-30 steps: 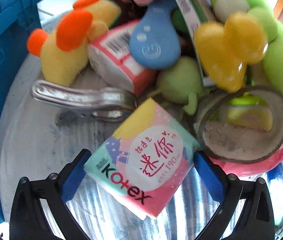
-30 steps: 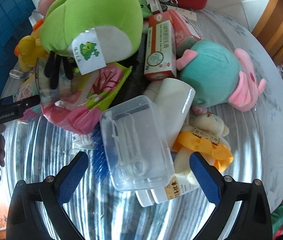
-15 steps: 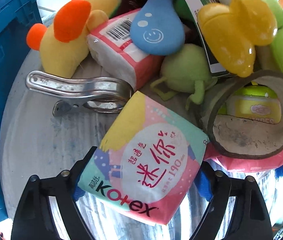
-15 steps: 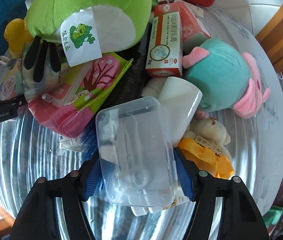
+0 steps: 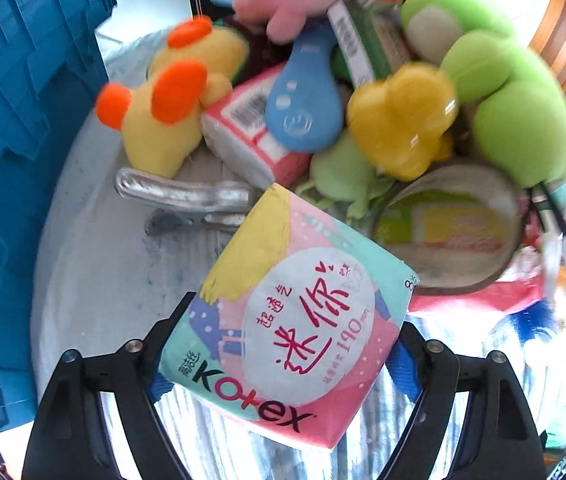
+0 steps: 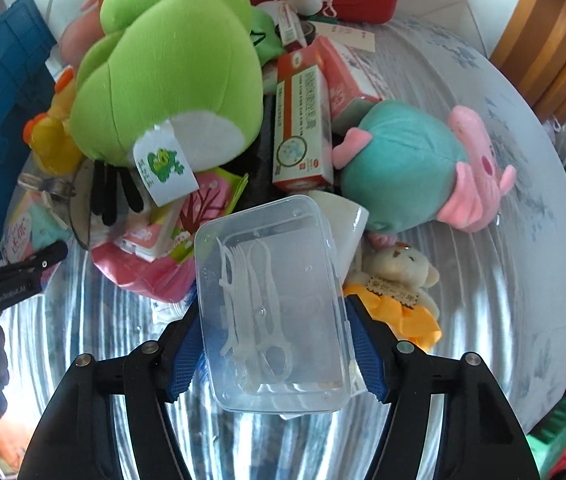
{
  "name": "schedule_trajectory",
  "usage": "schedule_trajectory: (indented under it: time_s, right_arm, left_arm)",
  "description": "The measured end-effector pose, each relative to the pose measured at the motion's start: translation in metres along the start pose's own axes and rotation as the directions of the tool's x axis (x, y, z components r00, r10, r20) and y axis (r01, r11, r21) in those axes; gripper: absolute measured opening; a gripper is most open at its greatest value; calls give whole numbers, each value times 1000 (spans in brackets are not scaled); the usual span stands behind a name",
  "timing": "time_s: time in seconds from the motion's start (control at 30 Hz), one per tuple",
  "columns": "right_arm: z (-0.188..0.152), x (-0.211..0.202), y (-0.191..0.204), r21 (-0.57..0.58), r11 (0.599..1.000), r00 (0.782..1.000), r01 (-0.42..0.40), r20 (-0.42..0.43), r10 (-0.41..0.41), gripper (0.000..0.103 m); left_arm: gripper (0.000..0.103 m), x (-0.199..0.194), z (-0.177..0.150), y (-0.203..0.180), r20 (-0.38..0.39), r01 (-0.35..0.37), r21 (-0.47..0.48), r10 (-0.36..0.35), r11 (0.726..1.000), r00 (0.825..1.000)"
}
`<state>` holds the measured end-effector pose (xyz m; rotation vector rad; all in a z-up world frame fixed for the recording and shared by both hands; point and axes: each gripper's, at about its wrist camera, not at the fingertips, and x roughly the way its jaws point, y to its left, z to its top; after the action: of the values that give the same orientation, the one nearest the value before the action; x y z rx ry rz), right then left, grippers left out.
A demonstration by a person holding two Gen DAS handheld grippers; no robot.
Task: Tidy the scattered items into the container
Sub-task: 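Lift the Kotex pack with the left tool while the right tool lifts the floss box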
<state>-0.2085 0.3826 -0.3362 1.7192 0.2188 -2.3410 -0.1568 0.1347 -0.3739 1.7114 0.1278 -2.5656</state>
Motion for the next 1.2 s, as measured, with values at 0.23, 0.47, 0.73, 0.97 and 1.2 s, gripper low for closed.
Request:
schedule_trajectory:
  time_s: [0.23, 0.47, 0.73, 0.97, 1.2]
  right_arm:
    - [2, -40, -1, 41, 999, 997, -30, 68, 27, 66]
    - [7, -93, -16, 99, 992, 983, -74, 174, 57, 66]
    - [7, -168, -28, 142, 982, 944, -122, 322, 71, 66]
    - [3, -211, -37, 162, 973, 917, -161, 389, 87, 66]
    - [-1, -237, -40, 163, 970, 899, -180, 427, 95, 66]
  left_arm:
    - [83, -53, 0, -19, 72, 4, 33, -6, 999, 997]
    - [83, -101, 47, -32, 143, 20, 57, -28, 998, 989]
    - [83, -168, 69, -36, 240, 23, 72, -40, 997, 970]
    - [83, -224, 71, -44, 310, 46, 92, -72, 995, 948]
    - [83, -246, 70, -43, 327, 22, 86, -49, 996, 944]
